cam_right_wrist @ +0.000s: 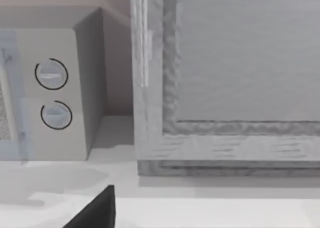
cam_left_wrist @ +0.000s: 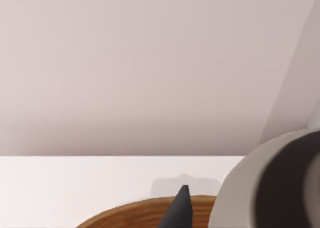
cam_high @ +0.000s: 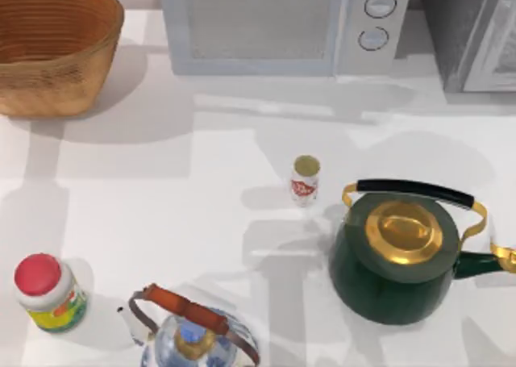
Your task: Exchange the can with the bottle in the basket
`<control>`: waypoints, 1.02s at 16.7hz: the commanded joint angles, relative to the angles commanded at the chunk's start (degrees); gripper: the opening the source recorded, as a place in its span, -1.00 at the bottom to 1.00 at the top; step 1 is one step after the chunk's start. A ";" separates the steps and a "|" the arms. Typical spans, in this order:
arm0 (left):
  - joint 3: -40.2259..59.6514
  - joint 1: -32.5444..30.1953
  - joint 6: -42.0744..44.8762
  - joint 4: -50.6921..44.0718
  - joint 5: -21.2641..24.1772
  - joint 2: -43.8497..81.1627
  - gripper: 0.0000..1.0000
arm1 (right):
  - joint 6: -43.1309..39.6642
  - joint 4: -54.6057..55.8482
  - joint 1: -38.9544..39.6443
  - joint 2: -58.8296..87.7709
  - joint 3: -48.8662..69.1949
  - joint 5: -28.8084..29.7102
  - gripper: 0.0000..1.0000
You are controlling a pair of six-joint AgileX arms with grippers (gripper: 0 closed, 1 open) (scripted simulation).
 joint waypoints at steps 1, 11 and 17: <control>-0.38 -0.11 -0.05 1.78 -0.03 1.10 -1.00 | 0.00 0.00 0.00 0.00 0.00 0.00 1.00; -1.83 -0.32 -0.20 6.29 -0.24 4.47 -0.55 | 0.00 0.00 0.00 0.00 0.00 0.00 1.00; -1.83 -0.32 -0.20 6.29 -0.24 4.47 0.36 | 0.00 0.00 0.00 0.00 0.00 0.00 1.00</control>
